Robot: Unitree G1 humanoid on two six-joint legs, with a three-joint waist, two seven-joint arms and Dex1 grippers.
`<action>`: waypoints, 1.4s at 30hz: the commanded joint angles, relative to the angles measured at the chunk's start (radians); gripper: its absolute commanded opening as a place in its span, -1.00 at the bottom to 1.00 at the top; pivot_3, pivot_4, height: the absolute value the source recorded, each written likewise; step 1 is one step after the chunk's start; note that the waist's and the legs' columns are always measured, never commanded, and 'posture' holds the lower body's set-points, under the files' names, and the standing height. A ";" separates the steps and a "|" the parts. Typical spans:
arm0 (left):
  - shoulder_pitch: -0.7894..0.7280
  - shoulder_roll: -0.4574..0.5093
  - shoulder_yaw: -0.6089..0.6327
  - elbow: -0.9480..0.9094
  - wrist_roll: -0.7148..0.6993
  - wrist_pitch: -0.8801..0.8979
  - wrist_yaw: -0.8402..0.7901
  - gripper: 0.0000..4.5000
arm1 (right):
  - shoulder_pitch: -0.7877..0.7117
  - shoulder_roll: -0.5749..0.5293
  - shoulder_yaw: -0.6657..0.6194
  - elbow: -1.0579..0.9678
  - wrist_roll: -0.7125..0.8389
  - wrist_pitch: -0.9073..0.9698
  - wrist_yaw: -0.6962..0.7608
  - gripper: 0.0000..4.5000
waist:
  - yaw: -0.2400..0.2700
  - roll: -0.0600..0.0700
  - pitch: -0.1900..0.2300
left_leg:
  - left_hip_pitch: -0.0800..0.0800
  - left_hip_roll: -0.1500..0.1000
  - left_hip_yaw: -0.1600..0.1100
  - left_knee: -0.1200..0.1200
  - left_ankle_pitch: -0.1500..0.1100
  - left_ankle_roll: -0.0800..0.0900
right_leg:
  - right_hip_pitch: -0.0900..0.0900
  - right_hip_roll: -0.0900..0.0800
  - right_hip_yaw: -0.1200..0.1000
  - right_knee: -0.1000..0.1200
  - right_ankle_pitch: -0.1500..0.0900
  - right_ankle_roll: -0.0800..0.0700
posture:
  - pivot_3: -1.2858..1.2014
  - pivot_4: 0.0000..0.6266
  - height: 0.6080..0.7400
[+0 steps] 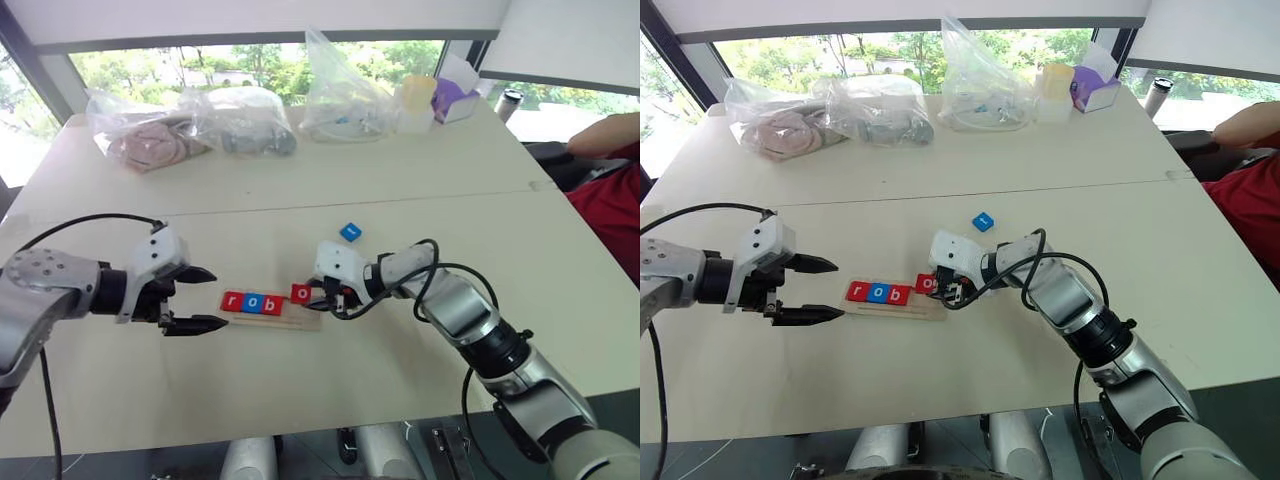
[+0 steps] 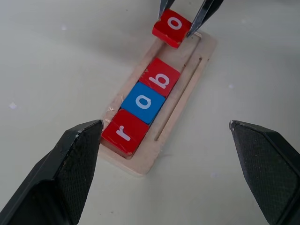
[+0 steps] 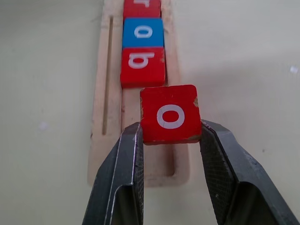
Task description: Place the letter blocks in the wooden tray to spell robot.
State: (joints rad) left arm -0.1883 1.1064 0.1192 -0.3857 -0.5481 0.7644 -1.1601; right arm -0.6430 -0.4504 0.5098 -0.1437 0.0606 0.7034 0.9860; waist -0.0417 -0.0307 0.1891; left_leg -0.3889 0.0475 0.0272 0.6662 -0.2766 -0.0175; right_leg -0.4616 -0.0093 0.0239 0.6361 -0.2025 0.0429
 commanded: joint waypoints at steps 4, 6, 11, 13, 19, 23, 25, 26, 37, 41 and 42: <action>0.023 -0.002 0.046 -0.037 -0.028 0.014 0.024 1.00 | 0.000 0.012 0.012 -0.048 0.005 0.017 -0.015 -0.51 | -0.002 0.000 0.000 | 0.000 0.000 0.000 0.000 0.000 0.000 | 0.000 0.000 0.000 0.000 0.000 0.000 | 0.03 -0.52 1.00; 0.028 0.002 0.045 -0.038 -0.030 0.014 0.023 1.00 | 0.000 0.016 0.014 -0.053 0.007 0.025 -0.021 -0.51 | -0.002 0.000 0.000 | 0.000 0.000 0.000 0.000 0.000 0.000 | 0.000 0.000 0.000 0.000 0.000 0.000 | 0.03 -0.52 1.00; 0.028 0.011 0.027 -0.026 -0.018 0.002 0.018 1.00 | 0.002 0.034 0.018 -0.053 0.008 0.035 -0.039 -0.51 | -0.002 0.000 0.000 | 0.000 0.000 0.000 0.000 0.000 0.000 | 0.000 0.000 0.000 0.000 0.000 0.000 | 0.03 -0.52 1.00; 0.022 0.015 0.015 -0.018 -0.009 -0.005 0.014 1.00 | 0.000 0.044 0.021 -0.055 0.008 0.038 -0.047 -0.51 | -0.002 0.000 0.000 | 0.000 0.000 0.000 0.000 0.000 0.000 | 0.000 0.000 0.000 0.000 0.000 0.000 | 0.03 -0.52 1.00; 0.010 0.012 0.003 -0.012 -0.003 -0.009 0.011 1.00 | 0.004 0.057 0.029 -0.069 0.011 0.052 -0.057 -0.51 | -0.002 0.000 0.000 | 0.000 0.000 0.000 0.000 0.000 0.000 | 0.000 0.000 0.000 0.000 0.000 0.000 | 0.03 -0.52 1.00; -0.004 0.005 -0.005 0.005 0.005 -0.017 0.017 1.00 | 0.010 0.057 0.042 -0.084 0.013 0.058 -0.056 -0.51 | -0.002 0.000 0.000 | 0.000 0.000 0.000 0.000 0.000 0.000 | 0.000 0.000 0.000 0.000 0.000 0.000 | 0.03 -0.52 1.00; -0.009 0.004 -0.011 0.013 0.008 -0.022 0.019 1.00 | 0.011 0.060 0.044 -0.088 0.016 0.062 -0.056 -0.51 | -0.002 0.000 0.000 | 0.000 0.000 0.000 0.000 0.000 0.000 | 0.000 0.000 0.000 0.000 0.000 0.000 | 0.03 -0.52 1.00; -0.011 0.002 -0.015 0.014 0.009 -0.024 0.021 1.00 | 0.011 0.062 0.047 -0.090 0.016 0.063 -0.057 -0.51 | -0.002 0.000 0.000 | 0.000 0.000 0.000 0.000 0.000 0.000 | 0.000 0.000 0.000 0.000 0.000 0.000 | 0.03 -0.52 1.00; -0.017 -0.014 -0.017 0.014 0.004 -0.021 0.037 1.00 | 0.016 0.062 0.050 -0.086 0.007 0.053 -0.066 0.82 | -0.002 0.000 0.000 | 0.000 0.000 0.000 0.000 0.000 0.000 | 0.000 0.000 0.000 0.000 0.000 0.000 | 0.03 -0.52 1.00; -0.016 -0.019 -0.018 0.015 0.006 -0.022 0.040 1.00 | 0.011 0.067 0.041 -0.091 0.012 0.059 -0.076 0.98 | -0.002 0.000 0.000 | 0.000 0.000 0.000 0.000 0.000 0.000 | 0.000 0.000 0.000 0.000 0.000 0.000 | 0.03 -0.52 1.00; -0.016 -0.020 -0.019 0.015 0.007 -0.023 0.041 1.00 | 0.010 0.069 0.038 -0.094 0.014 0.062 -0.079 0.98 | -0.002 0.000 0.000 | 0.000 0.000 0.000 0.000 0.000 0.000 | 0.000 0.000 0.000 0.000 0.000 0.000 | 0.03 -0.52 1.00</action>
State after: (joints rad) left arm -0.1913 1.0871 0.0922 -0.3647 -0.5444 0.7541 -1.1221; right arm -0.6254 -0.3908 0.5650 -0.1956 0.0630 0.7705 0.9112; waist -0.0435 -0.0309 0.1890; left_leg -0.3887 0.0477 0.0271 0.6659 -0.2766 -0.0175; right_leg -0.4615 -0.0091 0.0236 0.6361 -0.2024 0.0429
